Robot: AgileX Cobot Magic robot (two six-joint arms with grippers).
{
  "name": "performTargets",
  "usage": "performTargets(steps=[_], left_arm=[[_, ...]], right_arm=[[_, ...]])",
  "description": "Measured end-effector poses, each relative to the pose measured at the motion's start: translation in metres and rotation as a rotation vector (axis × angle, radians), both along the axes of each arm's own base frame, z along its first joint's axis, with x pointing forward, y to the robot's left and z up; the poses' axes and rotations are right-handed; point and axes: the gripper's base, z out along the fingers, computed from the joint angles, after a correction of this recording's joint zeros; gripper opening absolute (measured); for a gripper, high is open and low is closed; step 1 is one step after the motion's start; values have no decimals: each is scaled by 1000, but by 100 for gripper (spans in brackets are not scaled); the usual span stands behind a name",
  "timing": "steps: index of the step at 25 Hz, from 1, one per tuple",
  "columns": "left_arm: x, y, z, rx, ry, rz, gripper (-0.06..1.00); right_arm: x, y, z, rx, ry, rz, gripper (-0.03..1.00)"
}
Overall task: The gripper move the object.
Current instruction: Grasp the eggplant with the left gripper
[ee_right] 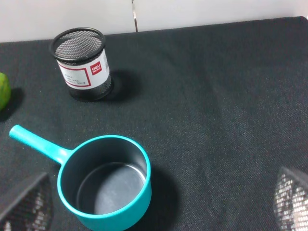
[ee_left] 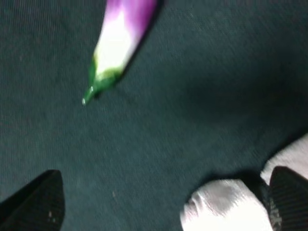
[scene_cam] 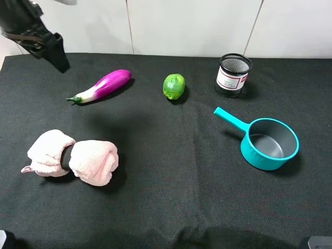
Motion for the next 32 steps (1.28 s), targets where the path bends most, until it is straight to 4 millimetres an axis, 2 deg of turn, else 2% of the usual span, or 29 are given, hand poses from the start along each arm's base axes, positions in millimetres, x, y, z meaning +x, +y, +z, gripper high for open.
performTargets(steps=[5, 12, 20, 32], left_arm=[[21, -2, -23, 5, -6, -17, 82], [39, -13, -56, 21, -39, -80, 82], [55, -31, -80, 26, -120, -141, 82], [71, -40, -122, 32, -104, -152, 83]], right_arm=[[0, 0, 0, 0, 0, 0, 69], [0, 0, 0, 0, 0, 0, 69], [0, 0, 0, 0, 0, 0, 69], [0, 0, 0, 1, 0, -1, 69]])
